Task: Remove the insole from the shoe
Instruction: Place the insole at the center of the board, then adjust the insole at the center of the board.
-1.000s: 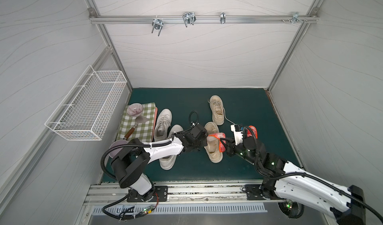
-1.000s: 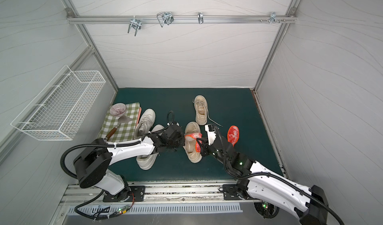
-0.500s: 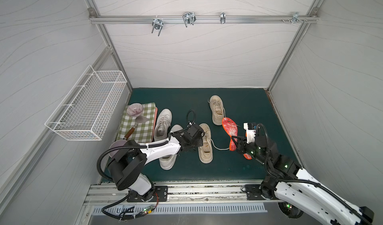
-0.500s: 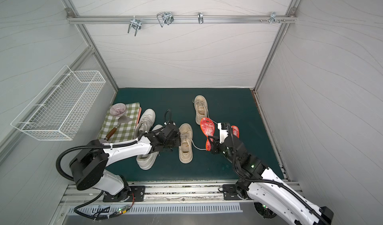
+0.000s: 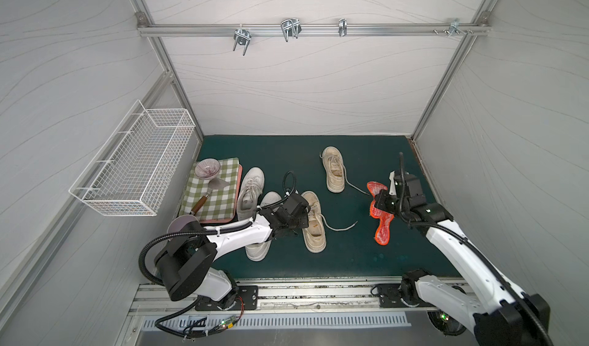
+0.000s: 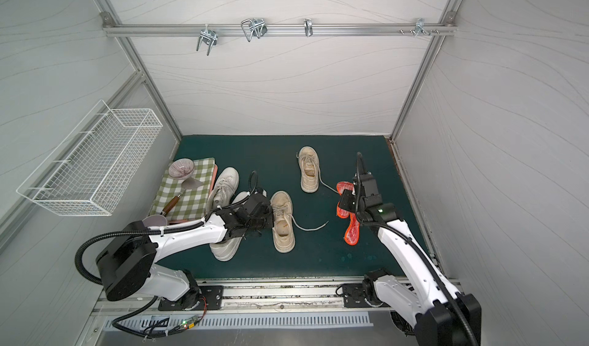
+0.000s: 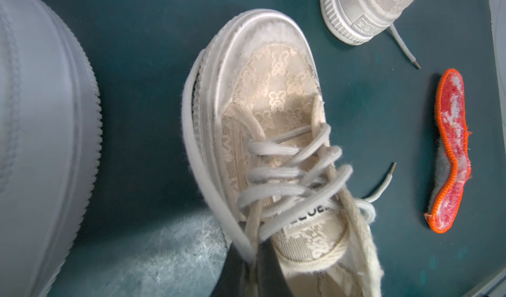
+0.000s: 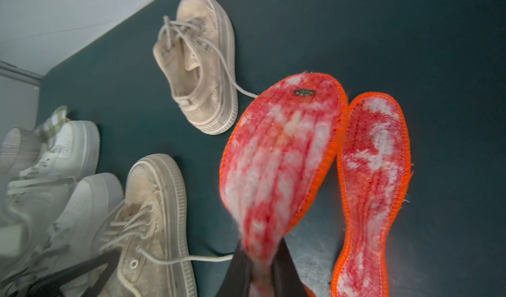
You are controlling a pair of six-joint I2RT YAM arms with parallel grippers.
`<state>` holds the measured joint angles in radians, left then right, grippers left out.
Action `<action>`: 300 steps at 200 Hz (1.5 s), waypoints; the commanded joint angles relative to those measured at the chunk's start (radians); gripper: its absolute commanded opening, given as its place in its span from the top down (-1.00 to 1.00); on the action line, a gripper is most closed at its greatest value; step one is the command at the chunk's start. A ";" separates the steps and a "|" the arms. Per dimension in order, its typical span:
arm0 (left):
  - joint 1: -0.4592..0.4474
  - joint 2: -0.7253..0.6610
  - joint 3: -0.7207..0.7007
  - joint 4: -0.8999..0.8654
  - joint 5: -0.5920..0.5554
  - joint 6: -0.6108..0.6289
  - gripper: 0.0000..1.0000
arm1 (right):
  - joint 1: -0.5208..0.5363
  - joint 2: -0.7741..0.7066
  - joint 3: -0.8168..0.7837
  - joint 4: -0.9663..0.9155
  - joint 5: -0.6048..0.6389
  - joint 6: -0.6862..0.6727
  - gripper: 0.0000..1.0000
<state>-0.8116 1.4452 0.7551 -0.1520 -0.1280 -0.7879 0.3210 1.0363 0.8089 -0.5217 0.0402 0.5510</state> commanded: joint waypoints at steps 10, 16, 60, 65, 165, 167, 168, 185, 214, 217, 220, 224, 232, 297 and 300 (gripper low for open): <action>0.004 -0.021 -0.011 0.015 -0.024 0.009 1.00 | -0.020 0.124 0.044 -0.020 -0.062 -0.008 1.00; 0.004 -0.023 -0.011 0.015 -0.024 0.008 1.00 | -0.020 0.149 0.045 -0.014 -0.065 -0.002 1.00; 0.004 -0.032 -0.021 0.022 -0.029 0.009 1.00 | -0.004 0.277 0.025 -0.022 -0.050 0.028 1.00; 0.004 -0.034 -0.023 0.024 -0.030 0.008 1.00 | 0.004 0.287 0.021 -0.028 -0.037 0.038 1.00; 0.004 -0.040 -0.031 0.028 -0.041 0.003 1.00 | 0.068 0.218 0.012 -0.135 0.135 0.062 -0.25; 0.003 -0.040 -0.031 0.028 -0.042 0.004 1.00 | 0.072 0.216 0.013 -0.135 0.137 0.058 -0.25; 0.003 -0.040 -0.031 0.029 -0.042 0.004 1.00 | 0.074 0.215 0.013 -0.135 0.137 0.059 -0.25; 0.004 -0.039 -0.030 0.030 -0.042 0.002 1.00 | 0.102 0.218 0.018 -0.110 0.112 0.052 -0.19; 0.004 -0.038 -0.026 0.026 -0.039 0.001 1.00 | 0.101 0.307 0.024 -0.047 0.001 0.040 -0.08; 0.004 -0.039 -0.025 0.027 -0.039 0.001 1.00 | 0.100 0.317 0.024 -0.044 -0.006 0.043 -0.08; 0.003 -0.039 -0.025 0.025 -0.039 0.002 1.00 | 0.098 0.327 0.023 -0.038 -0.015 0.044 -0.07; 0.004 -0.040 -0.025 0.023 -0.039 0.001 1.00 | 0.093 0.339 0.017 -0.026 -0.031 0.048 -0.07; 0.004 -0.041 -0.026 0.021 -0.041 0.002 1.00 | 0.079 0.356 0.003 -0.001 -0.060 0.054 -0.07; 0.004 -0.045 -0.026 0.023 -0.044 -0.001 1.00 | 0.012 0.446 -0.056 0.012 -0.069 0.083 0.08; 0.005 -0.045 -0.026 0.023 -0.045 -0.001 1.00 | 0.009 0.443 -0.060 0.008 -0.062 0.085 0.08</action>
<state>-0.8116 1.4254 0.7277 -0.1303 -0.1390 -0.7883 0.3481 1.4769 0.7715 -0.4873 -0.0559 0.6086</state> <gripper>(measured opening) 0.083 0.464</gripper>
